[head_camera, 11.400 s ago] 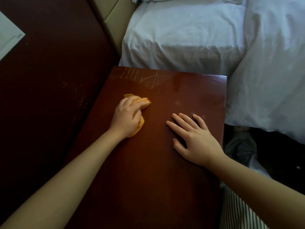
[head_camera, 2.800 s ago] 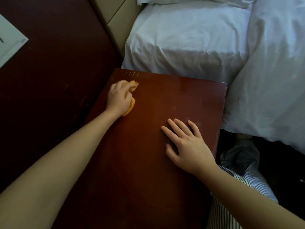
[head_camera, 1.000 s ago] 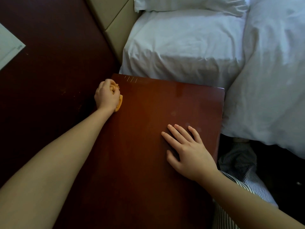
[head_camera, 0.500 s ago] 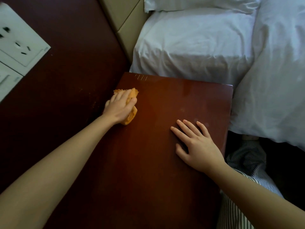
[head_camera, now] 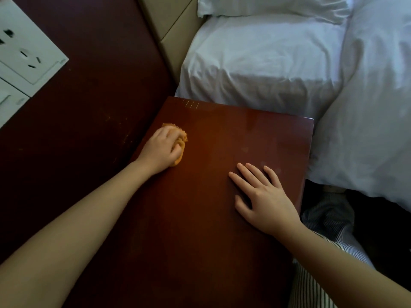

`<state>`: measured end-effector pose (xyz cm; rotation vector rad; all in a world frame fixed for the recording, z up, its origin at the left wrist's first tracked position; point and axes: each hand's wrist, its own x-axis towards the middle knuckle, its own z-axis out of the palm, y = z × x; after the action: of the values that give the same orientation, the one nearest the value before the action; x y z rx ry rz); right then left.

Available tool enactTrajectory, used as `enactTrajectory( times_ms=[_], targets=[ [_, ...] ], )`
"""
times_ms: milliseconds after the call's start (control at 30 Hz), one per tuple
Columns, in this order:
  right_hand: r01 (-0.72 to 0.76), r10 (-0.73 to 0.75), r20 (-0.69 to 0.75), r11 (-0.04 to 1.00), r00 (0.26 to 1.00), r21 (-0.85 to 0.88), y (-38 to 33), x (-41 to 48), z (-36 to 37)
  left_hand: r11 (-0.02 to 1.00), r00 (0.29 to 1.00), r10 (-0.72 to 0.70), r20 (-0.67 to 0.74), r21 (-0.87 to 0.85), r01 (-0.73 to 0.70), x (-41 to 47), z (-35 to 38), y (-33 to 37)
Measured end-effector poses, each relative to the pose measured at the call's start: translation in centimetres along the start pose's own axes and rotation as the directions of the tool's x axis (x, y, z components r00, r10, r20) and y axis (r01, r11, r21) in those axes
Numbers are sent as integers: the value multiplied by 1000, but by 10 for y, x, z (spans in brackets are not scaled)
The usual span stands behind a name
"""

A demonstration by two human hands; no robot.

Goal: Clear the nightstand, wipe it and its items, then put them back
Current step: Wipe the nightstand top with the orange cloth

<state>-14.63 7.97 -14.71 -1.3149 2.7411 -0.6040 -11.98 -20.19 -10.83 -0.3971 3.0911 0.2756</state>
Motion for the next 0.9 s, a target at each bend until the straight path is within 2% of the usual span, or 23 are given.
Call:
enactTrajectory(
  times_ms=[67,133,233,333,433,500,567,767,900],
  targets=[
    [4,-4,-1,1000,1000,8,0,1,0,982,980,-186,-74,-4,186,25,2,-3],
    [4,-4,6,1000,1000,11,0,0,0,919,911,-393,-124,-51,390,48,3,-3],
    [4,-4,7,1000,1000,8,0,0,0,841,827,-541,-151,-97,532,75,7,0],
    [2,-2,2,1000,1000,15,0,1,0,871,859,-489,-148,-130,473,83,12,1],
    [7,-7,5,1000,1000,15,1,1,1,957,951,-253,-175,-187,221,71,17,1],
    [9,-9,7,1000,1000,9,1,0,1,968,960,-157,-233,-230,103,60,19,-3],
    [10,-10,4,1000,1000,5,2,0,1,965,944,-184,-273,-232,121,60,19,-10],
    [12,-12,-12,1000,1000,12,2,0,2,876,827,-474,-303,-251,411,97,16,-10],
    [13,-13,-11,1000,1000,8,2,0,2,861,829,-493,-265,-282,422,116,14,-3]
  ],
)
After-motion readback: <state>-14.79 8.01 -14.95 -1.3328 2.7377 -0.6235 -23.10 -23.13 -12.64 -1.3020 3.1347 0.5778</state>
